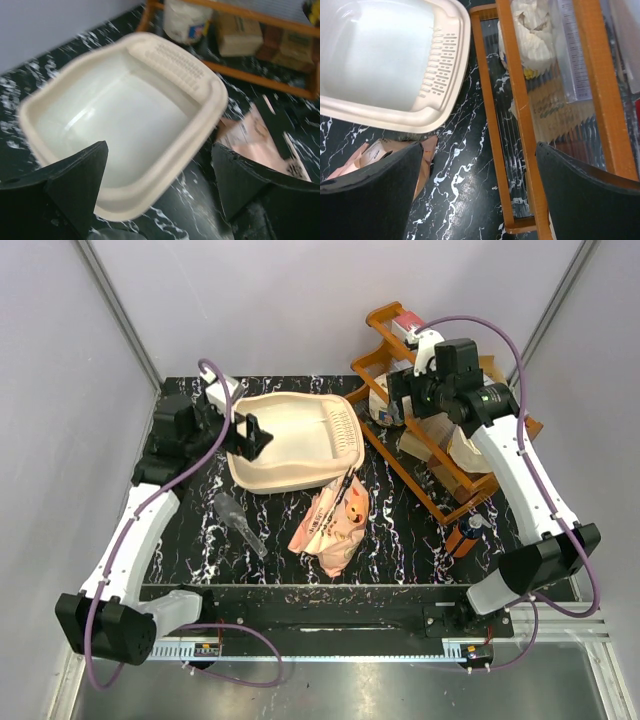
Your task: Fill the litter box with clean litter
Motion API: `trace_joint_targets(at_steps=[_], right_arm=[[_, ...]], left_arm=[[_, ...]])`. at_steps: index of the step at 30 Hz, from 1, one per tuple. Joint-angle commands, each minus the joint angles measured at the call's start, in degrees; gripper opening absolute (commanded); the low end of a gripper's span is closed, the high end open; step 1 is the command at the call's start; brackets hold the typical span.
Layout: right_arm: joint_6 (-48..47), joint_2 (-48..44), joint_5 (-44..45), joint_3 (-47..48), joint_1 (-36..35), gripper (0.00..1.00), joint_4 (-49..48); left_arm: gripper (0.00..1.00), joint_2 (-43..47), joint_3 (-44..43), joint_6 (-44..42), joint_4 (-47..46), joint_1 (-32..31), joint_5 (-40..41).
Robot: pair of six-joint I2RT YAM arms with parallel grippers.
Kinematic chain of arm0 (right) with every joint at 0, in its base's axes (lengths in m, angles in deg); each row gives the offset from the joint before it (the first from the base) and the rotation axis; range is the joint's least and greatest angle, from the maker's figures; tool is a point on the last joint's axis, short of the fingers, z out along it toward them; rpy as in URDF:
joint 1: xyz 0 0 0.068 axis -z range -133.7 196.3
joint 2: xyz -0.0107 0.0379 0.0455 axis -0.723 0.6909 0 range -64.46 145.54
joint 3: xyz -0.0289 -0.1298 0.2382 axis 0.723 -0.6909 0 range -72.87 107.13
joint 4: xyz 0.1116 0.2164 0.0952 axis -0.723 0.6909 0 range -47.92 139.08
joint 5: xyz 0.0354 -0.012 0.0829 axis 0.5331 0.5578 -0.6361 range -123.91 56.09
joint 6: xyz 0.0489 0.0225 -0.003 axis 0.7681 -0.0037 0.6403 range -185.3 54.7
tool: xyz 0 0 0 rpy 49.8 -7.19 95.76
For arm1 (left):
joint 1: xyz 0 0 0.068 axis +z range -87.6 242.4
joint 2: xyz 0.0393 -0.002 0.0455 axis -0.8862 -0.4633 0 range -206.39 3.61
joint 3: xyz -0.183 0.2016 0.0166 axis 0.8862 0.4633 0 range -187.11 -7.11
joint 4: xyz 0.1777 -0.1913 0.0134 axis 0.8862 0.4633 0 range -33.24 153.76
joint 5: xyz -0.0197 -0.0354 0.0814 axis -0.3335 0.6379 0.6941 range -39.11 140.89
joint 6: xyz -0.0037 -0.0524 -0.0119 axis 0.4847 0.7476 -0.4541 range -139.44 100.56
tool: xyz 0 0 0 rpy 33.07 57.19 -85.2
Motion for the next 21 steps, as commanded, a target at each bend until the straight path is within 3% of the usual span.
trace_joint_targets(at_steps=[1, 5, 9, 13, 15, 19, 21], right_arm=[[-4.77, -1.34, -5.94, -0.88, -0.95, 1.00, -2.02], [-16.92, -6.16, -16.95, -7.04, -0.95, 1.00, -5.45], [-16.95, -7.50, -19.61, -11.36, -1.39, 1.00, -11.94], [-9.76, -4.25, -15.32, -7.94, -2.00, 1.00, -14.50], [-6.59, -3.02, -12.59, -7.50, -2.44, 1.00, -17.84], [-3.85, -0.74, 2.76, -5.83, -3.23, 0.99, -21.18], [-4.10, -0.64, 4.82, -5.56, -3.23, 0.99, -21.54]], left_arm=[[0.89, 3.46, 5.17, -2.74, 4.44, -1.05, -9.22], [0.89, 3.90, 6.58, -5.29, 11.21, -1.75, -13.98], [0.89, 4.17, 6.14, -1.10, 7.82, -8.22, -11.01], [0.89, 3.29, 6.58, 11.04, -0.02, -13.44, -3.54], [0.89, 1.63, 6.15, 10.36, -0.82, -15.54, -2.04], [0.88, -2.24, 3.07, 8.68, -2.05, -21.43, 0.97], [0.88, -4.53, 1.23, 6.58, -1.27, -25.47, 1.04]])
